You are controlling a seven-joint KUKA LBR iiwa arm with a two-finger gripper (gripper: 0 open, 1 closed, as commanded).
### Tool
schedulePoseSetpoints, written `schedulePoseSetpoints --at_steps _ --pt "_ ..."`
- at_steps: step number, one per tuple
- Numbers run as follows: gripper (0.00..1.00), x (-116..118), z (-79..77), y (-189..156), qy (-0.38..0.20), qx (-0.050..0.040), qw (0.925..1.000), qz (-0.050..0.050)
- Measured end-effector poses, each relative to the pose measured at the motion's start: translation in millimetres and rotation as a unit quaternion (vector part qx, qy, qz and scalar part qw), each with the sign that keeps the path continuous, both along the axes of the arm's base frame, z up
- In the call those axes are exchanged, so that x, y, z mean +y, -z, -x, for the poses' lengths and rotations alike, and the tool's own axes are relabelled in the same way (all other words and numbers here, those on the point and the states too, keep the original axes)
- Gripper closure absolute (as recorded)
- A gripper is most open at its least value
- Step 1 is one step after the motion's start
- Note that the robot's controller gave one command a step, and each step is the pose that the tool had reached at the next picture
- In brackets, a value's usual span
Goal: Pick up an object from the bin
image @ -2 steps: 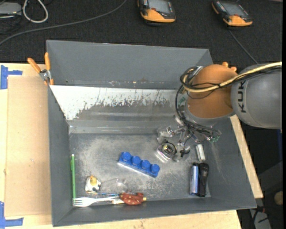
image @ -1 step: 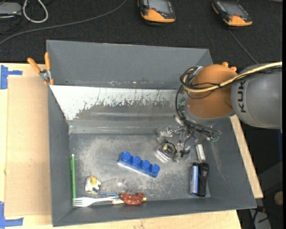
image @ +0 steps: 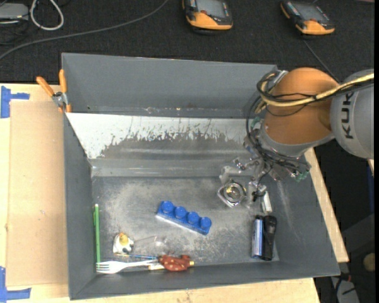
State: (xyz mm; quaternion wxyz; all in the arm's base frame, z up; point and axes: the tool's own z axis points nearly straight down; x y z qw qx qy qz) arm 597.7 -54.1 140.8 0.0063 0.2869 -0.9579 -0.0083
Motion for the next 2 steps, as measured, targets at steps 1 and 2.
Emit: schedulePoseSetpoints --at_steps 1,2 --pt "1.0 17 2.9 -40 -0.006 -0.0033 1.0 -0.001" --pt "1.0 13 6.4 -58 -0.008 0.0045 1.0 -0.002"
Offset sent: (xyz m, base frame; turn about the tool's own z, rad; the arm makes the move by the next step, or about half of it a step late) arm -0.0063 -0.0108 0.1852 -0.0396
